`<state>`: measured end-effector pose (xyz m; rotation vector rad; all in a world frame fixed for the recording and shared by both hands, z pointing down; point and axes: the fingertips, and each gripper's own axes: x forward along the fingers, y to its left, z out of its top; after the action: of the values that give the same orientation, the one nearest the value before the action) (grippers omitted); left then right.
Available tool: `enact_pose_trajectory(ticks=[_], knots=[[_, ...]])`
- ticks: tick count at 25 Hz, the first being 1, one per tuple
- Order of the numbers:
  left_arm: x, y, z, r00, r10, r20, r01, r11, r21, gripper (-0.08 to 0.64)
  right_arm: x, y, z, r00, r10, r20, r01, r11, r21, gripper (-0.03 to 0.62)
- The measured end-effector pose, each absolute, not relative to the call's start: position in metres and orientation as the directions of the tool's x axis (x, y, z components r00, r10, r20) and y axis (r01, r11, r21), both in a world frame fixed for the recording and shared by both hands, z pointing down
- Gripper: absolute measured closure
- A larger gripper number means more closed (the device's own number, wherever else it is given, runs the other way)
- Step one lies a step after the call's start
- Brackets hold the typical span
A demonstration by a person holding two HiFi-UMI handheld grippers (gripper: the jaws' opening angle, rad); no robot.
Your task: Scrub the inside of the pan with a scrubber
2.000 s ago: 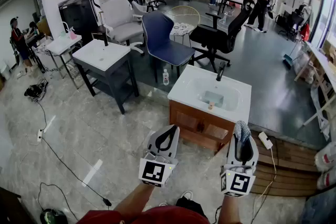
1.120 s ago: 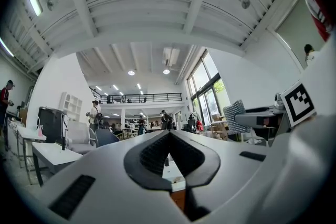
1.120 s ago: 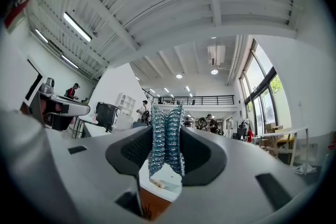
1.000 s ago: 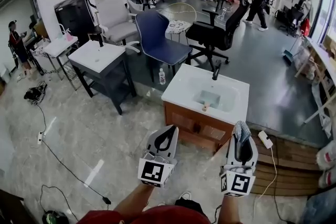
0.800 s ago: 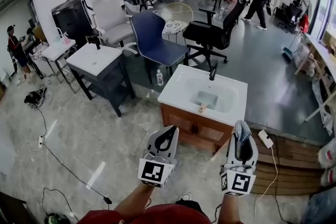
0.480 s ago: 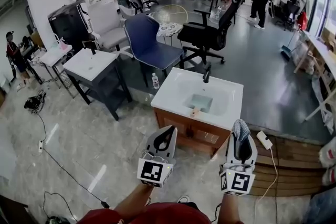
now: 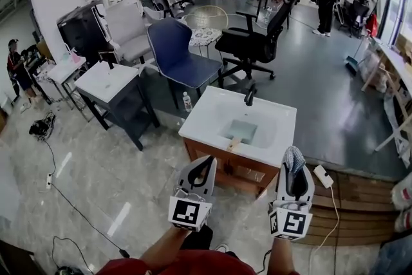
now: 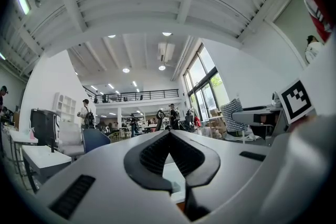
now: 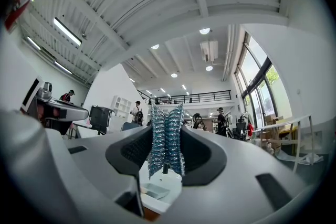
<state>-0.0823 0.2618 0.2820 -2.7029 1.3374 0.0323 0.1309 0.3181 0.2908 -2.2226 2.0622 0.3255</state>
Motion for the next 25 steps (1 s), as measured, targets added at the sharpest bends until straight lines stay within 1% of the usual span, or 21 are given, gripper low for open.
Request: enact_pose_trajectory(ticks=[3, 11, 16, 21, 25], knots=[[-0.081, 0.245, 0.287, 0.611, -0.788, -0.073, -0.791, -0.604, -0.094, 0.548, 0.133, 0.305, 0.295, 0.073, -0.975, -0.212, -0.993, -0.09, 0.07, 0.417], [-0.083, 0.176, 0.291, 0.64, -0.759, -0.122, -0.769, -0.631, -0.103, 0.548, 0.124, 0.245, 0.296, 0.092, -0.974, -0.207, -0.99, -0.112, 0.086, 0.417], [-0.095, 0.124, 0.294, 0.647, -0.758, -0.085, -0.763, -0.644, -0.059, 0.548, 0.112, 0.19, 0.292, 0.092, -0.974, -0.206, -0.988, -0.115, 0.104, 0.417], [-0.114, 0.067, 0.296, 0.644, -0.753, -0.136, -0.765, -0.638, -0.087, 0.548, 0.095, 0.142, 0.29, 0.096, -0.974, -0.205, -0.987, -0.12, 0.108, 0.417], [-0.128, 0.023, 0.297, 0.648, -0.752, -0.118, -0.76, -0.647, -0.056, 0.548, 0.08, 0.103, 0.288, 0.103, -0.974, -0.203, -0.984, -0.129, 0.124, 0.416]])
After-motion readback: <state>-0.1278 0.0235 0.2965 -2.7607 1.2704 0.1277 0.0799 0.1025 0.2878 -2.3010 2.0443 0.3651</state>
